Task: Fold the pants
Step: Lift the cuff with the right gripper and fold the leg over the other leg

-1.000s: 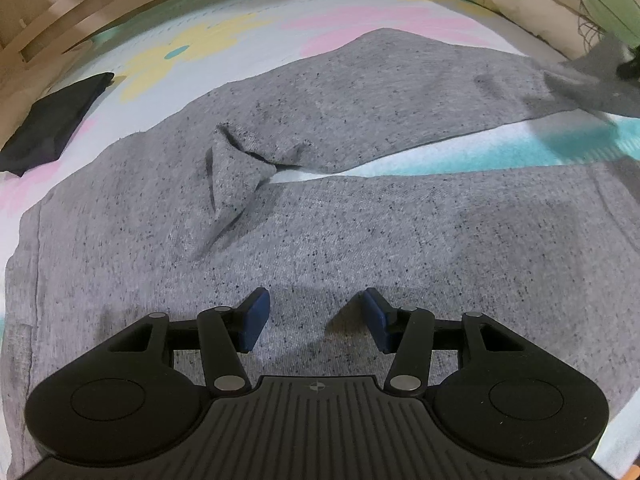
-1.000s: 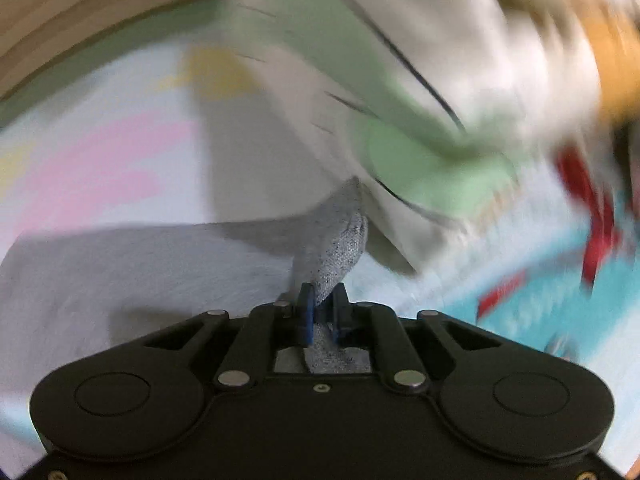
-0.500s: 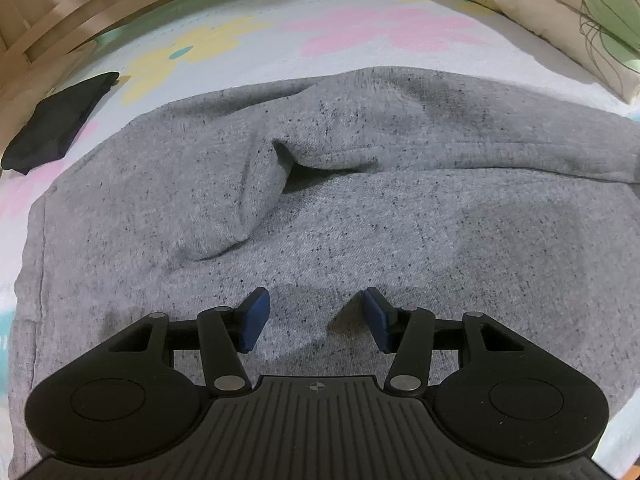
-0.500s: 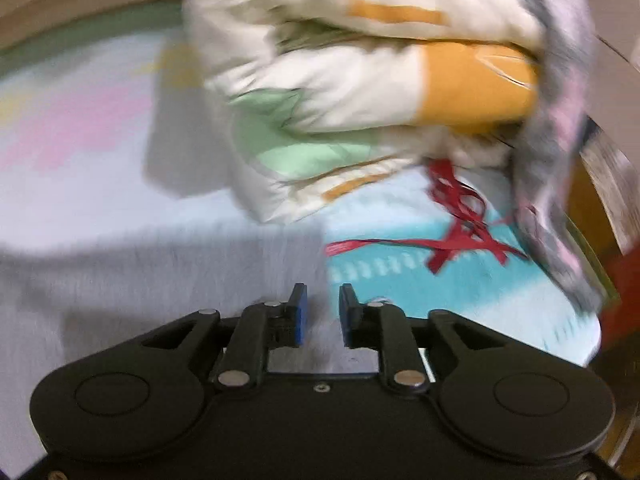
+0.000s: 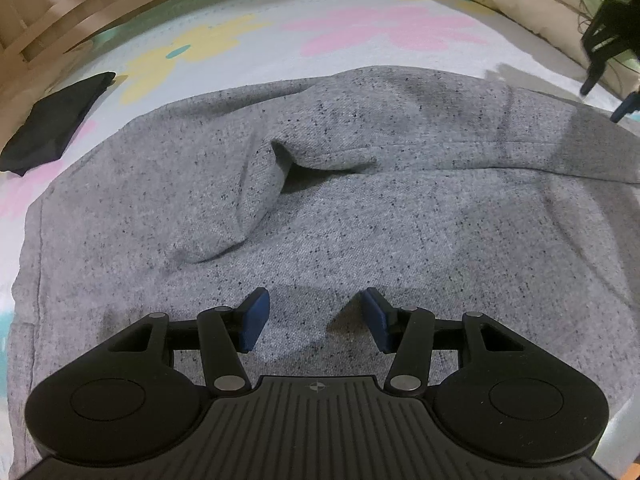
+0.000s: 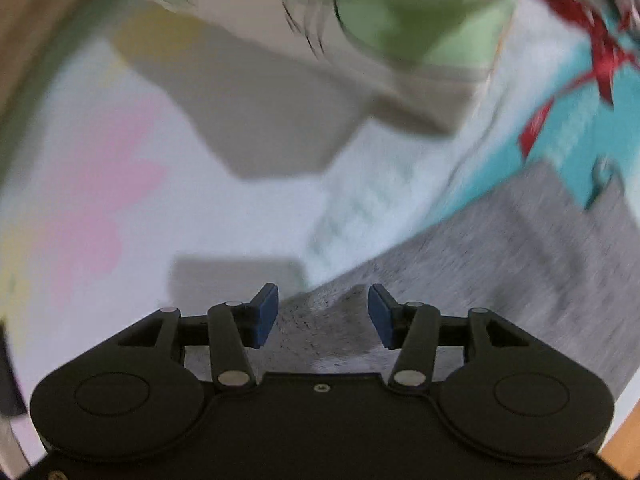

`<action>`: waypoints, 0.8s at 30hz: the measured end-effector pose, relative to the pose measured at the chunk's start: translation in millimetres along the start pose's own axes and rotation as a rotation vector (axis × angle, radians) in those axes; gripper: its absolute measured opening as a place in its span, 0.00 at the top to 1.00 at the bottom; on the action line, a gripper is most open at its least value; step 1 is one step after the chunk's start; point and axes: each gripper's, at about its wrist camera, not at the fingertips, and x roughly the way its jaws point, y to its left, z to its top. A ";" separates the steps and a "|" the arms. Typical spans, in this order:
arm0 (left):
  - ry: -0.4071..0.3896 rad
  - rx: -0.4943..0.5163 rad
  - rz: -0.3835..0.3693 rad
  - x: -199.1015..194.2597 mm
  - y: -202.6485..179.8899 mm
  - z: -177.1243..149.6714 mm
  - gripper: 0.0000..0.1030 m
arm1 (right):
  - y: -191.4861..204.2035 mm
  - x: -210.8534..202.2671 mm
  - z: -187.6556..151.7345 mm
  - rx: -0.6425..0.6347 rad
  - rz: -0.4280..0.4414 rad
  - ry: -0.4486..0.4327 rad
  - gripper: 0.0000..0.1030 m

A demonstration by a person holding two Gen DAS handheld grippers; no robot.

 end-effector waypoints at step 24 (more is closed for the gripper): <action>-0.043 -0.302 -0.129 -14.1 69.0 25.7 0.52 | 8.0 -124.1 -71.2 -0.183 0.315 -0.335 0.92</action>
